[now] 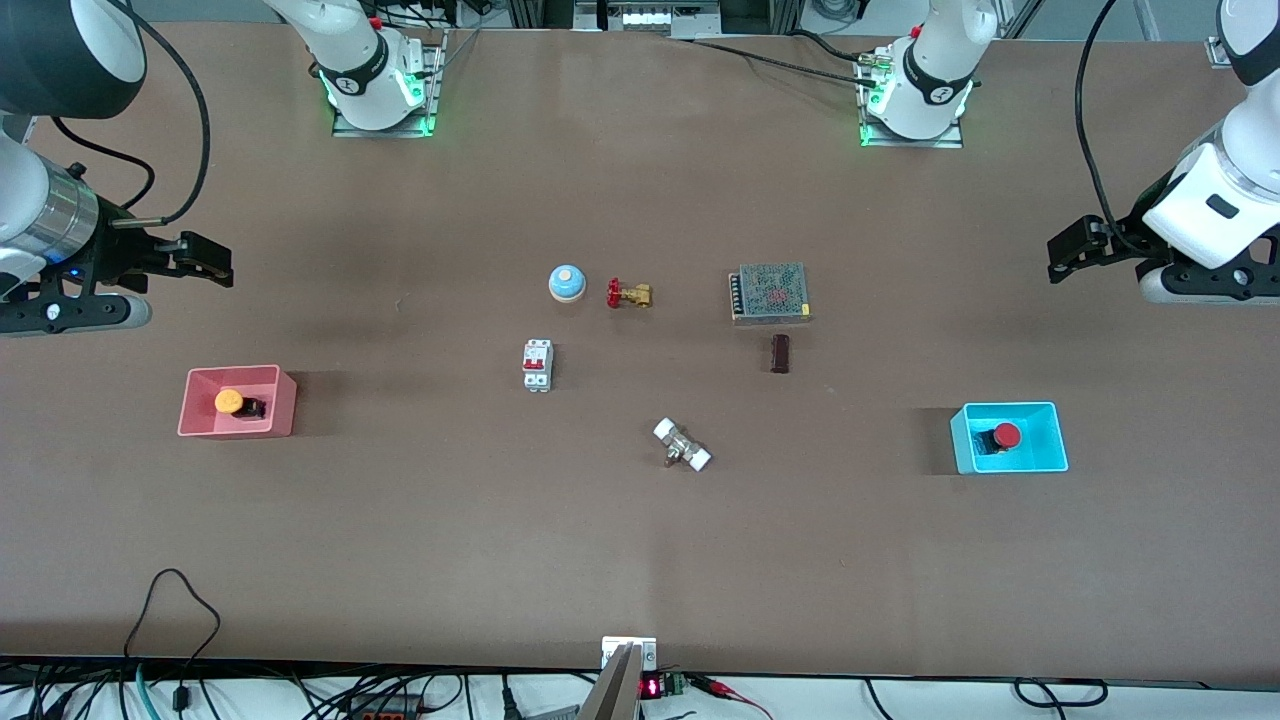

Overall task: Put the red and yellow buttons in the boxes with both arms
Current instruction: 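Open the right gripper and lift away from the pink box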

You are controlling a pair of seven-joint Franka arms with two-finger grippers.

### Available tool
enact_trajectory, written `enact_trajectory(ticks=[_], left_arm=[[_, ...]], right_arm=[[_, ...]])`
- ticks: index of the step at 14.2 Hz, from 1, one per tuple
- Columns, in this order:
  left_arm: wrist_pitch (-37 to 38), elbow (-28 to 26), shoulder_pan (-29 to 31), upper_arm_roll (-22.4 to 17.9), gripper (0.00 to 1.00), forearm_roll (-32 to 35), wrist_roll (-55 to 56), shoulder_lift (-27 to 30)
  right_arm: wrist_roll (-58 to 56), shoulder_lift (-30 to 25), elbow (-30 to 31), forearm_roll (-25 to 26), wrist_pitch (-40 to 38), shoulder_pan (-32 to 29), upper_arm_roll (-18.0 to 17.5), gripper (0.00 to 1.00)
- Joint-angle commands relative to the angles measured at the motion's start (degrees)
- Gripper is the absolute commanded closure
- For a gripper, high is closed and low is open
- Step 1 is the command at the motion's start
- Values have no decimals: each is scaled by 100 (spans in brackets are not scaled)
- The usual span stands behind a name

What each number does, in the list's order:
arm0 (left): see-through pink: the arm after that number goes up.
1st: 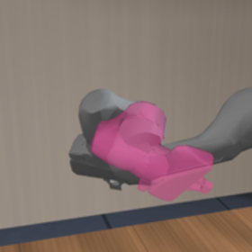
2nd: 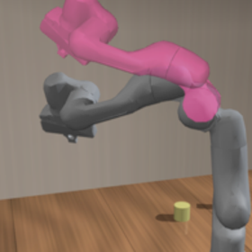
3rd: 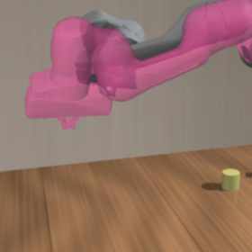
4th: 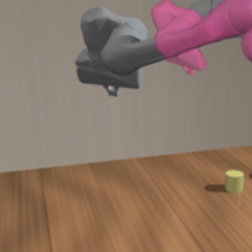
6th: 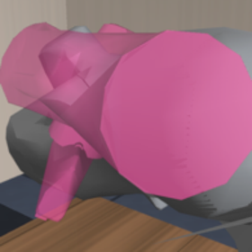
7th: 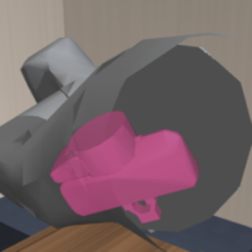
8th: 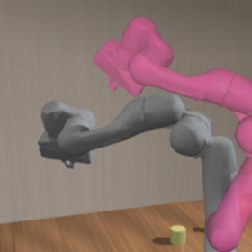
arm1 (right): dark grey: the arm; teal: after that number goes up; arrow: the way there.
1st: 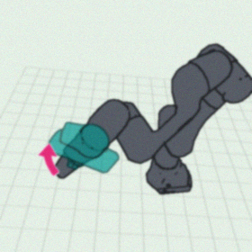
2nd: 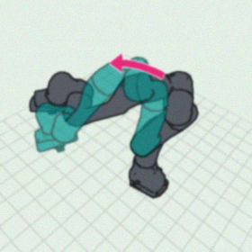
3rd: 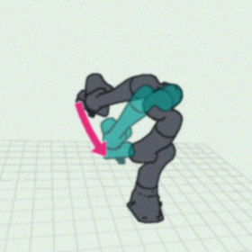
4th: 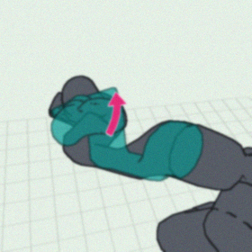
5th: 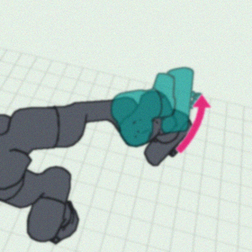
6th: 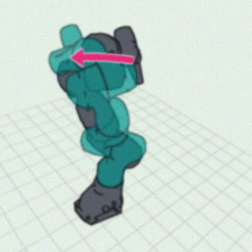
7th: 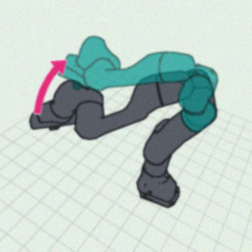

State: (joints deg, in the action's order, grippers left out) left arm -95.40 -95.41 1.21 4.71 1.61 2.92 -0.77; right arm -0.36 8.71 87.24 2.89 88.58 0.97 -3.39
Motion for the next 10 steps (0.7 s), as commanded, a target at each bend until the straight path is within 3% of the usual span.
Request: enact_trajectory(ticks=[1,10], left_arm=[[66,181,-7,170,0,85,-90,-54],[57,198,28,179,0,-161,-99,-63]], right_arm=[[115,78,-190,-42,-157,44,57,0],[150,78,-181,-69,-157,26,57,0]])
